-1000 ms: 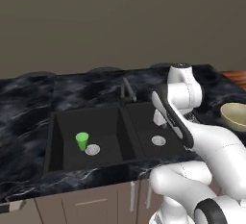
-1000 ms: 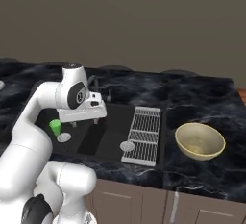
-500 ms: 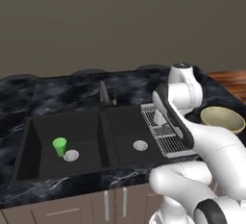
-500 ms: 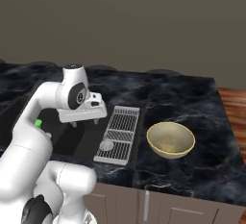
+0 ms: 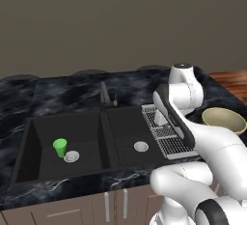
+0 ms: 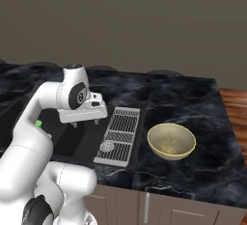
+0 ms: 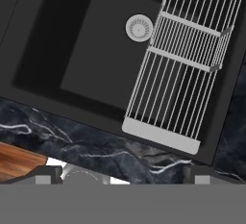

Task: Place the cup in the left basin and the bowl in the right basin of the sink.

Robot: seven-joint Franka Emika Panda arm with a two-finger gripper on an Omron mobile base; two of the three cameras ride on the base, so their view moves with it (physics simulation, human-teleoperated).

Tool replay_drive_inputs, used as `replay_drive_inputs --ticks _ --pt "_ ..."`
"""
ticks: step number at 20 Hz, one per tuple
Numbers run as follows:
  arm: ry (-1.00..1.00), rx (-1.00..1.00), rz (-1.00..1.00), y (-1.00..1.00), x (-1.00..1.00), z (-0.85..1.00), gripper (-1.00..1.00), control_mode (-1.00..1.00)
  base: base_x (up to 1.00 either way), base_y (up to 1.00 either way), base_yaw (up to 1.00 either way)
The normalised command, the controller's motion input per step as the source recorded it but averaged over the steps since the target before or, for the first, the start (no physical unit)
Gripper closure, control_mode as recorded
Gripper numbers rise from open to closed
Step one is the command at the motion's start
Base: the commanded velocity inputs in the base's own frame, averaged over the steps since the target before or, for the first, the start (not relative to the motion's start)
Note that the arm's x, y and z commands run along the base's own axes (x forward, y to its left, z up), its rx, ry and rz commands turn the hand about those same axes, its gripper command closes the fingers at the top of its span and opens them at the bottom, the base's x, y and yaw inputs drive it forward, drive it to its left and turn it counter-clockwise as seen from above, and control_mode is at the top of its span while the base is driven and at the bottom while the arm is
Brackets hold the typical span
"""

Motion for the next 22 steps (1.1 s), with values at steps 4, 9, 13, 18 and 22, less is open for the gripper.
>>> replay_drive_inputs --ticks 4,9,13,18,22 --pt "0.00 0.00 0.00 0.00 0.00 0.00 -1.00 1.00 0.00 0.00 0.00" --pt "0.00 0.00 0.00 0.00 0.00 0.00 -1.00 1.00 0.00 0.00 0.00" --pt "0.00 0.00 0.00 0.00 0.00 0.00 -1.00 1.00 0.01 -0.02 0.00" --pt "0.01 0.03 0.00 -0.59 0.18 0.00 -1.00 -1.00 0.00 0.00 0.00" --pt "0.11 0.08 0.00 -0.80 0.39 0.00 -1.00 -1.00 0.00 0.00 0.00"
